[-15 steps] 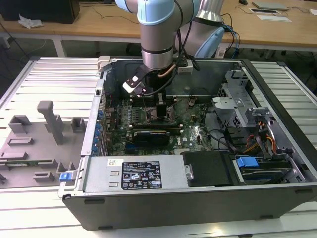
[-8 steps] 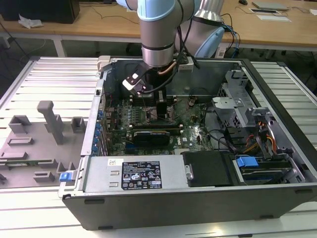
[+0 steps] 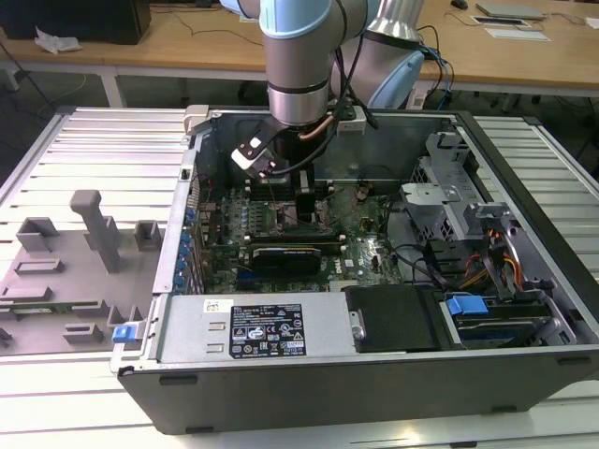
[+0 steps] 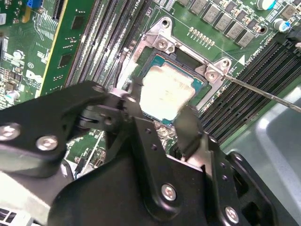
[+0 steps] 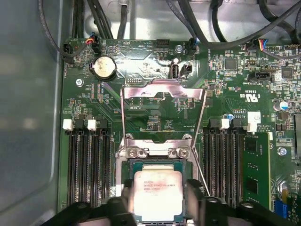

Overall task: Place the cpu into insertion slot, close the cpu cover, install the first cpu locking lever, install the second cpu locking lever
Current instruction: 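Place the cpu into insertion slot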

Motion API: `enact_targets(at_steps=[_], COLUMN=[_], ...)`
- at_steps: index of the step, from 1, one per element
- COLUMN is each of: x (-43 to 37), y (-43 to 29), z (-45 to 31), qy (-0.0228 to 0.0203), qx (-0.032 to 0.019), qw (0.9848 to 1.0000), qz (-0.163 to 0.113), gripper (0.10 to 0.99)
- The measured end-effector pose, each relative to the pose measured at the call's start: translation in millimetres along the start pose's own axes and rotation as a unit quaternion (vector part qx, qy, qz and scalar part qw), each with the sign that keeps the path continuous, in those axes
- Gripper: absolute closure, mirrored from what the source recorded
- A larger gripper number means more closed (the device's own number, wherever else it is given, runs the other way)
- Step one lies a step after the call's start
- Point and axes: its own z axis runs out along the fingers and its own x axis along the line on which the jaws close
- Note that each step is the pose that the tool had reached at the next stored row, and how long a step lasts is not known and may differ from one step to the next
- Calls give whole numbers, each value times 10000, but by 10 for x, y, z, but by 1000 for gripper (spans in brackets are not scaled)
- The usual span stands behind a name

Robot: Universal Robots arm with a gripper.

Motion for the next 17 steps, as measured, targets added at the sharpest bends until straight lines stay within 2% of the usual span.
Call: enact_targets(at_steps=[1, 2, 3, 4, 5, 6, 7, 12, 14, 15, 17], x=[0, 0, 0, 0, 0, 0, 0, 0, -2, -2, -2], y=[0, 0, 0, 0, 0, 0, 0, 0, 7, 10, 10], z=[0, -1, -1, -1, -2, -2, -2, -4, -3, -2, -2], qy=[0, 0, 0, 0, 0, 0, 0, 0, 46, 62, 69], qx=[0, 0, 0, 0, 0, 0, 0, 2, 119, 152, 164], qw=[10000, 10000, 10000, 10000, 10000, 10000, 10000, 10000, 9999, 9999, 9998], qz=[0, 0, 0, 0, 0, 0, 0, 0, 0, 0, 1], gripper=[553, 678, 678, 800, 859, 859, 980, 980, 980, 980, 980])
